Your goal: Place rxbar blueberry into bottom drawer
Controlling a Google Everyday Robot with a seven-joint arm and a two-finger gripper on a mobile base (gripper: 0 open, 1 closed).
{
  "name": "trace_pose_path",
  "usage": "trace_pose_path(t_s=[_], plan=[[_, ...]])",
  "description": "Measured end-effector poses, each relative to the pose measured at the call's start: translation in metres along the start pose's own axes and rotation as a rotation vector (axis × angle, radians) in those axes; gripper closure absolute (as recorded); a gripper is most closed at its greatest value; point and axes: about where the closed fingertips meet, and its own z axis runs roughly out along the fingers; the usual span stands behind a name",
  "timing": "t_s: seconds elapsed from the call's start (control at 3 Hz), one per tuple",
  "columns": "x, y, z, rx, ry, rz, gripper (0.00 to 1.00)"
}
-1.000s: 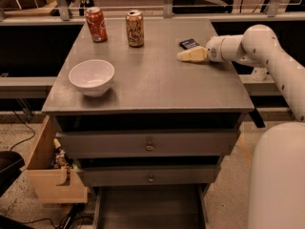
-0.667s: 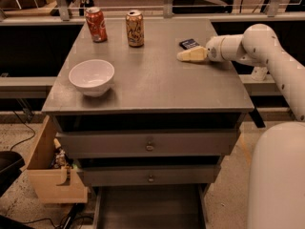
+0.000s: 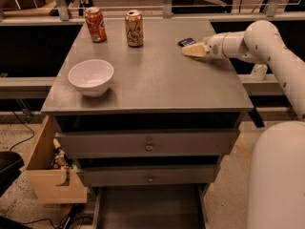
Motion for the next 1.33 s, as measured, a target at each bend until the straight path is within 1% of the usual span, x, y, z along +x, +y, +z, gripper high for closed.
trace_pose_path(t_s=[0.33,0.67,1.0,1.33], plan=[[-0.005,0.0,-0.002,0.0,0.0,0.0,0.92],[-0.006,0.0,-0.003,0.0,0.0,0.0,1.0],[-0.006,0.0,-0.003,0.0,0.0,0.0,1.0],[-0.027,-0.001,0.0,0.001,-0.014,0.008,1.0]])
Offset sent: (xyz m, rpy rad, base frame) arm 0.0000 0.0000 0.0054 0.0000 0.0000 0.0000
